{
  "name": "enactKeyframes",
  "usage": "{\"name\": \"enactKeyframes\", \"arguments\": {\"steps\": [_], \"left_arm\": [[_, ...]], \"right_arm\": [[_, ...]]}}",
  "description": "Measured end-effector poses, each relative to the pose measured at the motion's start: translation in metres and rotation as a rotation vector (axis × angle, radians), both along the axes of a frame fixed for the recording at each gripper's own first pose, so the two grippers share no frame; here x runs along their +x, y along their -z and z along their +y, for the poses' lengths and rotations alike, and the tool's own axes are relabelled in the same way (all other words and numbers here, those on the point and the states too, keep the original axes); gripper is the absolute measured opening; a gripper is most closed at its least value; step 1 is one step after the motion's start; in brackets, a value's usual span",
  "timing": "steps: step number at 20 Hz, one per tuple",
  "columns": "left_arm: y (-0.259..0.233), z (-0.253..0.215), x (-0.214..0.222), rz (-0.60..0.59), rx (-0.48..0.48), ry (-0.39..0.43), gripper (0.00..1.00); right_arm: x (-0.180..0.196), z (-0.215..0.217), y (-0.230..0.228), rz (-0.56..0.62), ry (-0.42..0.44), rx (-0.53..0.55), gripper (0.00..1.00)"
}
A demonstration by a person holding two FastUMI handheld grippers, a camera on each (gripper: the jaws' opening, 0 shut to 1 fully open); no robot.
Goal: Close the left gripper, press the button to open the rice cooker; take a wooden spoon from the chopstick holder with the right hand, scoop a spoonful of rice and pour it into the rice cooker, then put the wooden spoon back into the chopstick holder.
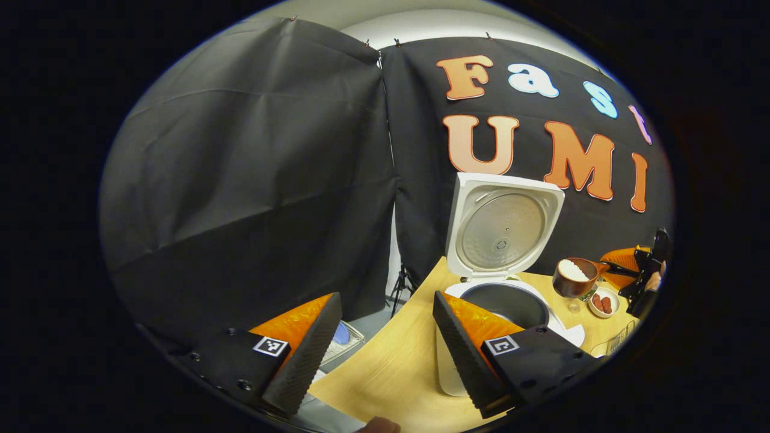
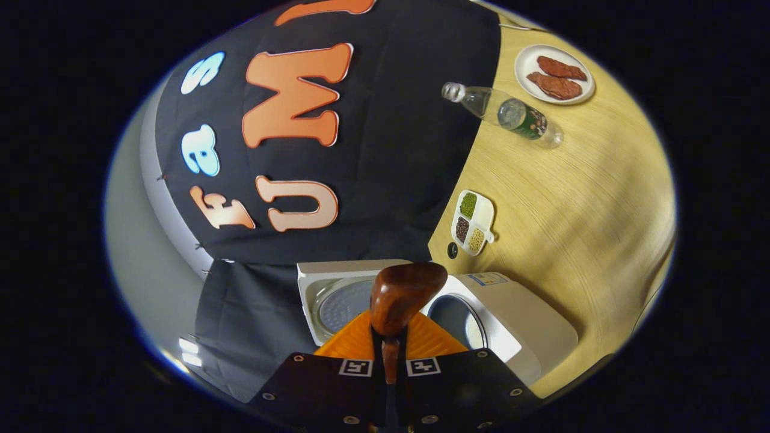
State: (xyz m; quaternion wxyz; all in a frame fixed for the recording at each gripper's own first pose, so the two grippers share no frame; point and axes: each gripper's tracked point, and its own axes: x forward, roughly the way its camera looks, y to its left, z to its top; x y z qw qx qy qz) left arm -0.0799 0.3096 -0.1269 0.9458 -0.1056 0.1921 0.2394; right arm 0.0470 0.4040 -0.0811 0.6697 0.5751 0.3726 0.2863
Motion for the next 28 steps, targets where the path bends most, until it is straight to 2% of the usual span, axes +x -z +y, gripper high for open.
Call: {"name": "enactKeyframes", "arguments": {"steps": [4,10,17,28], "left_arm": [[0.008,0.014,-0.002,0.007,-0.013,-0.004,1.0],[0.012,0.027,0.0,0.017,-0.021,0.023,1.0],[0.024,0.041,-0.008,0.03,-0.046,0.012,1.0],[0.024,0.049,-0.008,0.037,-0.041,0.025,1.0]], "right_arm": [[0.007,0.021,-0.006,-0.12,-0.004,-0.142,0.06],[0.012,0.049,-0.019,-0.37,-0.022,-0.405,0.06],[0.011,0.059,-0.031,-0.53,-0.026,-0.564,0.06],[0.009,0.065,-0.048,-0.764,-0.01,-0.74,0.06]]}}
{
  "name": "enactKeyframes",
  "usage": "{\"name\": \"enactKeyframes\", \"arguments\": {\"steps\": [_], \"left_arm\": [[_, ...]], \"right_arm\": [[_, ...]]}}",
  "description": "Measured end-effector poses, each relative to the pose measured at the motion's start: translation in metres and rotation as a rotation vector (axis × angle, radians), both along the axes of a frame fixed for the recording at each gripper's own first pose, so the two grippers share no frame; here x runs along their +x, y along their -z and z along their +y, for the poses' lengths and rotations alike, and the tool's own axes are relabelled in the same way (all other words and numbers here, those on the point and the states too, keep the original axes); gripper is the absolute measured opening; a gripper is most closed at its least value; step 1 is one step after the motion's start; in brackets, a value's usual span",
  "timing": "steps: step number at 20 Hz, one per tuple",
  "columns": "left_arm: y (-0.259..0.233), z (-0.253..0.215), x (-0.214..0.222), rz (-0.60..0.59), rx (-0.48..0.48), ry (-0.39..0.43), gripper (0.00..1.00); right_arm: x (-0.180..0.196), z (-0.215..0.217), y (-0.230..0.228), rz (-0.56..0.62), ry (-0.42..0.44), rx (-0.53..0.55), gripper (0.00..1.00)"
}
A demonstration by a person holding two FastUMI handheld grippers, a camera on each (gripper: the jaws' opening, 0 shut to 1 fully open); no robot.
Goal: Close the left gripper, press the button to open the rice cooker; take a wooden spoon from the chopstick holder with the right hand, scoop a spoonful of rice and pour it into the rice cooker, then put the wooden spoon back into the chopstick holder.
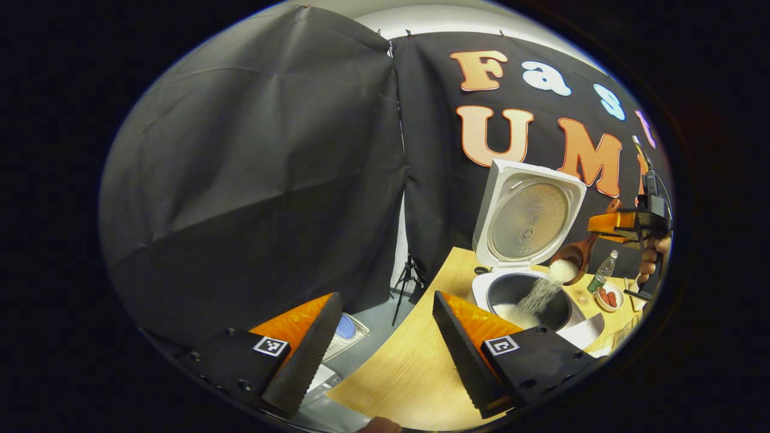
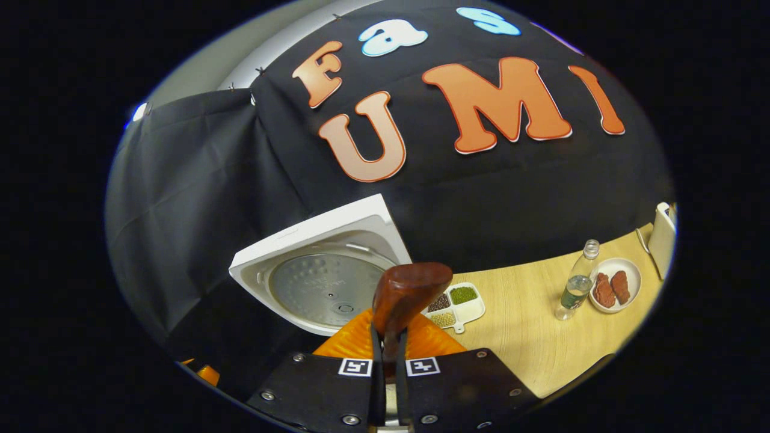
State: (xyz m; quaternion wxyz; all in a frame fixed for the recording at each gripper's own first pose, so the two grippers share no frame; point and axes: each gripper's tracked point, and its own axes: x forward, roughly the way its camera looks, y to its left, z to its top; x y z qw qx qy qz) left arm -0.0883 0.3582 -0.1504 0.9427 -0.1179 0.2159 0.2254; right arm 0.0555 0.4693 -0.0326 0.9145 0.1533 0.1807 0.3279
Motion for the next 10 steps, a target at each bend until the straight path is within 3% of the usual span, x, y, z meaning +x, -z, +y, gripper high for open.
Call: {"name": "enactKeyframes", "arguments": {"steps": [10], "left_arm": [[-0.002,-0.001,-0.004,0.008,0.01,0.003,1.0]], "right_arm": [[-0.009,0.012,-0.026,-0.295,-0.069,-0.161,0.06]]}}
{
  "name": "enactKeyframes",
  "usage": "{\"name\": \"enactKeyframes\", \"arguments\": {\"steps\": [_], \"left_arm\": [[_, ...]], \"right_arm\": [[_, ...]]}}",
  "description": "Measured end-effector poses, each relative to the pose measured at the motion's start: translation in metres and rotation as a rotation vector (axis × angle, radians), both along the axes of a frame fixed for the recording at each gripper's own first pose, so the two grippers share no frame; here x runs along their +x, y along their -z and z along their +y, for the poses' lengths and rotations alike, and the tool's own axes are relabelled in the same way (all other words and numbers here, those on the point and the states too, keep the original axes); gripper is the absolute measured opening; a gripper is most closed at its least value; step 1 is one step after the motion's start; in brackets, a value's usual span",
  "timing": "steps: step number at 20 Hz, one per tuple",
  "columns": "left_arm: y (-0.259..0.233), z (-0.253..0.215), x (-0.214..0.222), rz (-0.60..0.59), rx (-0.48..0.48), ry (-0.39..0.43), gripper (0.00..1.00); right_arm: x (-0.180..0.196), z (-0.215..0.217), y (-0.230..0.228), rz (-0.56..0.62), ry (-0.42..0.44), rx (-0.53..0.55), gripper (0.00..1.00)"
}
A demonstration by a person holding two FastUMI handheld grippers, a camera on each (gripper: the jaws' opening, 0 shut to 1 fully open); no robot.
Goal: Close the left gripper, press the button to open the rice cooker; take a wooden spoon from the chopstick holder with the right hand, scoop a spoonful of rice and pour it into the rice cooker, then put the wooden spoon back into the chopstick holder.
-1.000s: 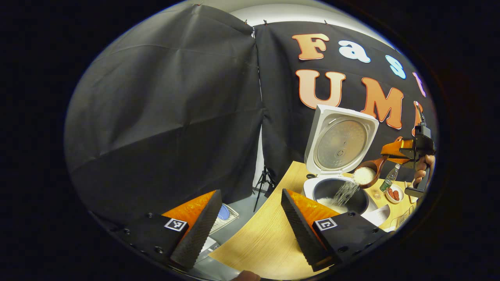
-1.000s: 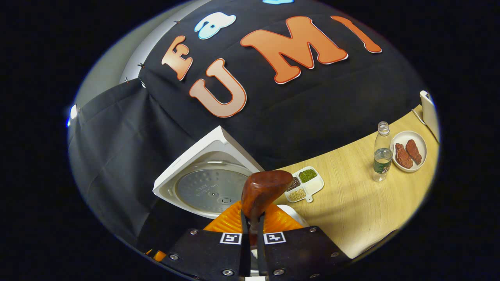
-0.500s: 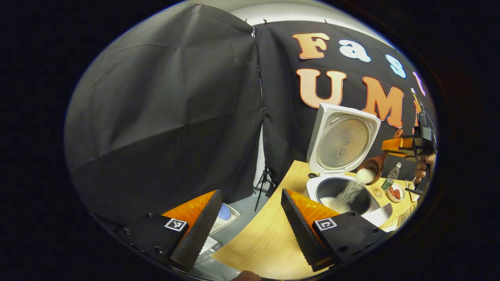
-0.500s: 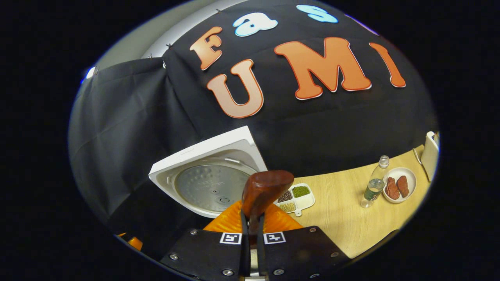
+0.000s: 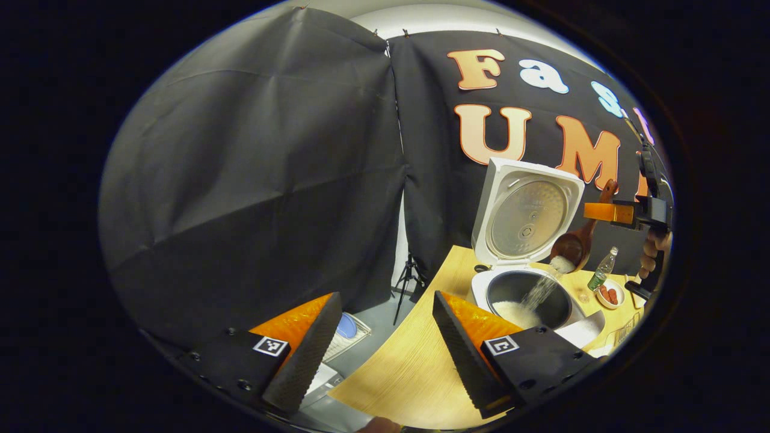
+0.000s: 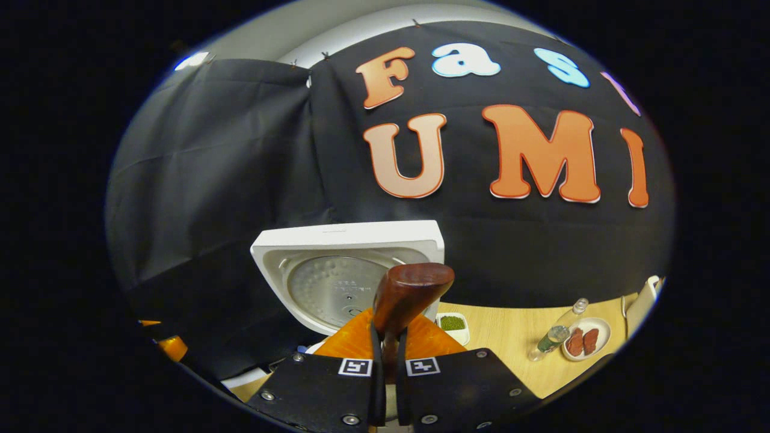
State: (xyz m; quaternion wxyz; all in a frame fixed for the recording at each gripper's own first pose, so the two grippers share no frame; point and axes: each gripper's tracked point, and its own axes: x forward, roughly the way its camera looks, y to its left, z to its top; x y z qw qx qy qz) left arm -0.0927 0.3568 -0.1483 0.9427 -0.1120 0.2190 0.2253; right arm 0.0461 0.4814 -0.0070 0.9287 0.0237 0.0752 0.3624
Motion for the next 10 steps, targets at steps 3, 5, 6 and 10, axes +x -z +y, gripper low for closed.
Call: {"name": "enactKeyframes", "arguments": {"steps": [3,5,6,10], "left_arm": [[-0.001,-0.001,0.001,0.0,0.003,0.006,1.0],[-0.002,-0.003,0.001,0.0,0.005,0.007,1.0],[-0.003,-0.004,0.0,-0.001,0.006,0.006,1.0],[-0.001,-0.006,-0.002,0.001,-0.001,0.002,1.0]], "right_arm": [[-0.016,0.01,-0.017,-0.117,-0.038,-0.056,0.06],[-0.026,0.016,-0.022,-0.169,-0.069,-0.077,0.06],[-0.03,0.016,-0.025,-0.193,-0.078,-0.089,0.06],[-0.039,0.011,-0.032,-0.277,-0.103,-0.131,0.06]]}}
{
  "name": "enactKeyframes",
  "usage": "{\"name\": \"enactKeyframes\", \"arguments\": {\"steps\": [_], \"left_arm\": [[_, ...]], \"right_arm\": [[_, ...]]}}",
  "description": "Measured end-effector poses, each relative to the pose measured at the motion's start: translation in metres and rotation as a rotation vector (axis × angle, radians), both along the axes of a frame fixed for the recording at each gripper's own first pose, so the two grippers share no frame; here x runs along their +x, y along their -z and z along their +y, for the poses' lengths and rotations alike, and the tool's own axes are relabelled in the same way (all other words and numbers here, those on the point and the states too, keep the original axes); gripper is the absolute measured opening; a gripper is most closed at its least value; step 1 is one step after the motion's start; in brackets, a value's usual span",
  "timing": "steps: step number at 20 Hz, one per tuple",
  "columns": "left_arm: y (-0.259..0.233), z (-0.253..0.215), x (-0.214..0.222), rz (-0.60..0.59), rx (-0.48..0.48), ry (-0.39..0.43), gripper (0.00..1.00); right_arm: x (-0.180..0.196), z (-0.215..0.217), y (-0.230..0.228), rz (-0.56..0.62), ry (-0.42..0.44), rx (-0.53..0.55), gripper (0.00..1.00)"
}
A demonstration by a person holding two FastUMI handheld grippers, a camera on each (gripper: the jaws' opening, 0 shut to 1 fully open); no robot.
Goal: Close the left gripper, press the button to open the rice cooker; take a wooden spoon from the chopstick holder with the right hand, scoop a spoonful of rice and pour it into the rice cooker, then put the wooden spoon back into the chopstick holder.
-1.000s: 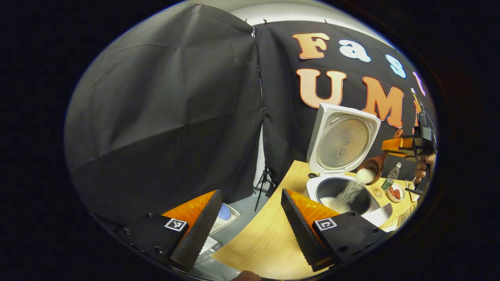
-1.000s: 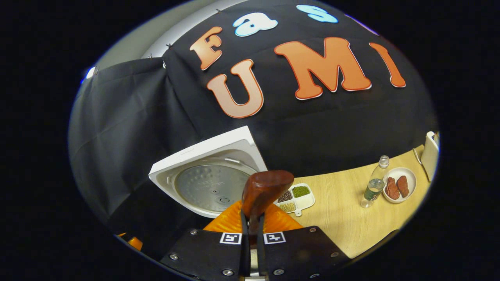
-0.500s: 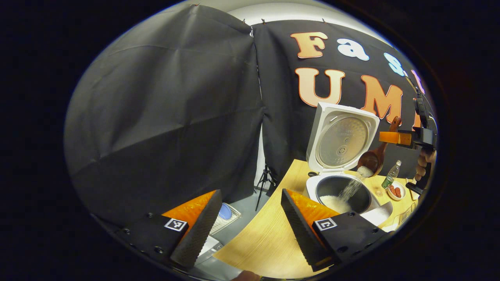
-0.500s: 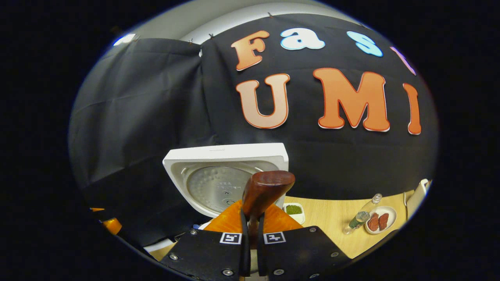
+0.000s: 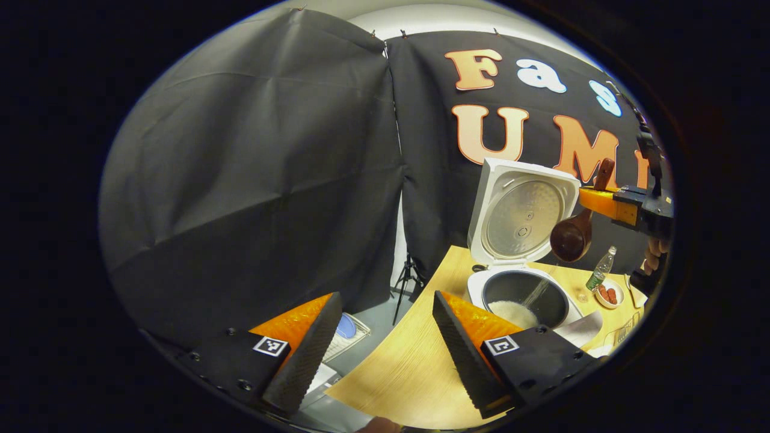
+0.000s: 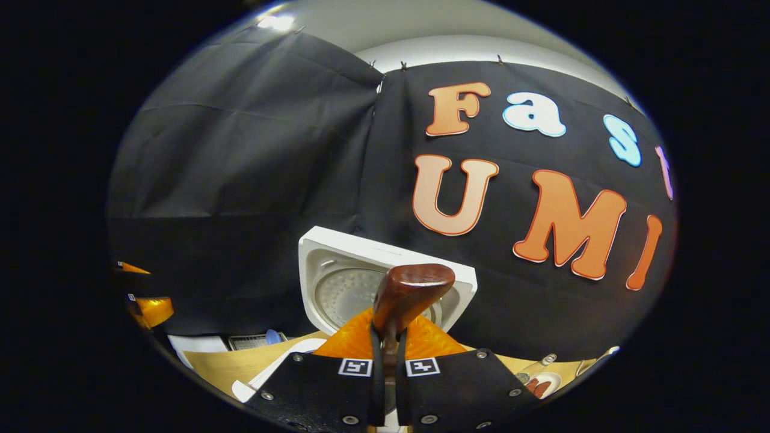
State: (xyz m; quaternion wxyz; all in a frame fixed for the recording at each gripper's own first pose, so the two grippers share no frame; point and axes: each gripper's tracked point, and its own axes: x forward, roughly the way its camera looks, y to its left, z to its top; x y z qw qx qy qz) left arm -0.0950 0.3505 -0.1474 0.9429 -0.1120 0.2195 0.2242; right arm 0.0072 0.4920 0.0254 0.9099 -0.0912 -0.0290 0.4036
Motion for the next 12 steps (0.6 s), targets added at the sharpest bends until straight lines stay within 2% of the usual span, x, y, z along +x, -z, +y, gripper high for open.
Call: {"name": "enactKeyframes", "arguments": {"steps": [2,5,10,12], "left_arm": [[-0.001,0.0,0.0,-0.001,0.014,-0.006,1.0],[-0.005,-0.003,-0.002,-0.005,0.025,-0.027,1.0],[-0.028,-0.044,0.003,-0.04,0.028,-0.019,1.0],[-0.033,-0.065,0.007,-0.042,0.037,-0.001,1.0]], "right_arm": [[-0.006,0.001,-0.008,-0.016,-0.026,0.017,0.06],[-0.008,-0.009,-0.013,0.041,-0.055,0.066,0.06],[-0.001,-0.058,-0.019,0.301,-0.084,0.268,0.06],[0.01,-0.088,-0.018,0.364,-0.066,0.326,0.06]]}}
